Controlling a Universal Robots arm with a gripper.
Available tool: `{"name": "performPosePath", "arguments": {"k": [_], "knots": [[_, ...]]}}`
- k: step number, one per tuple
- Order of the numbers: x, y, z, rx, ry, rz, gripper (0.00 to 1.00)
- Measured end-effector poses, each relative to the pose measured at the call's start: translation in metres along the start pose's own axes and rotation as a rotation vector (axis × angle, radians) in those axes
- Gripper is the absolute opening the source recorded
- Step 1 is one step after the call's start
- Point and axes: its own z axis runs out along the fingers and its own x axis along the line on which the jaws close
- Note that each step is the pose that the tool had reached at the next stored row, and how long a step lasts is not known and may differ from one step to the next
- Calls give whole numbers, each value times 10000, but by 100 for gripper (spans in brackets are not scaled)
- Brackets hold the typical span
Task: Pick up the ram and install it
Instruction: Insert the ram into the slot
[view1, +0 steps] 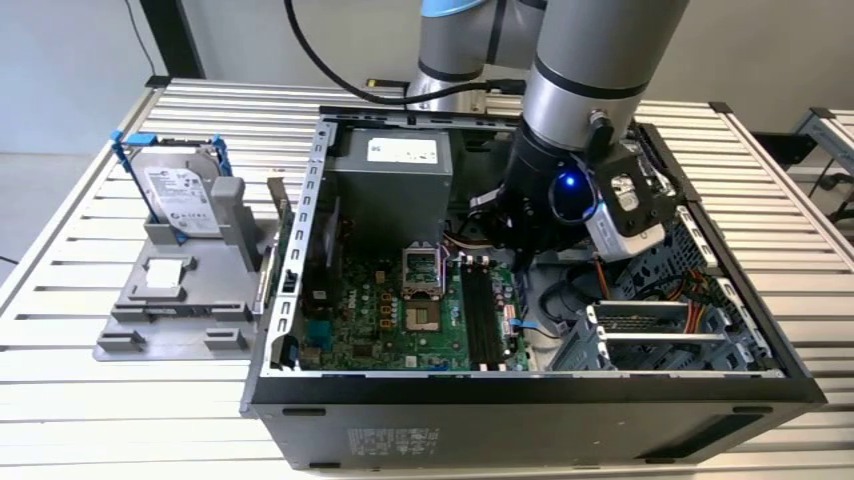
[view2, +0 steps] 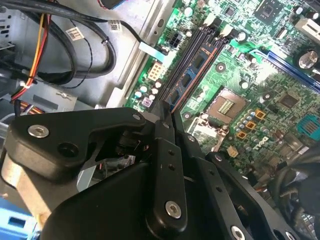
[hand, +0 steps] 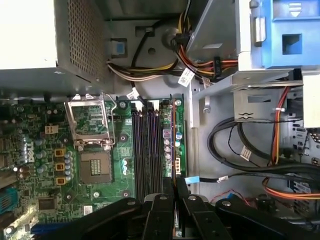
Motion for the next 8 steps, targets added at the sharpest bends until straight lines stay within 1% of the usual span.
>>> {"name": "performPosePath", "arguments": {"k": [4,8], "knots": [[19,-3,71,-1,0,-1,0],[24,-10,143,0,0,-2,0]]}}
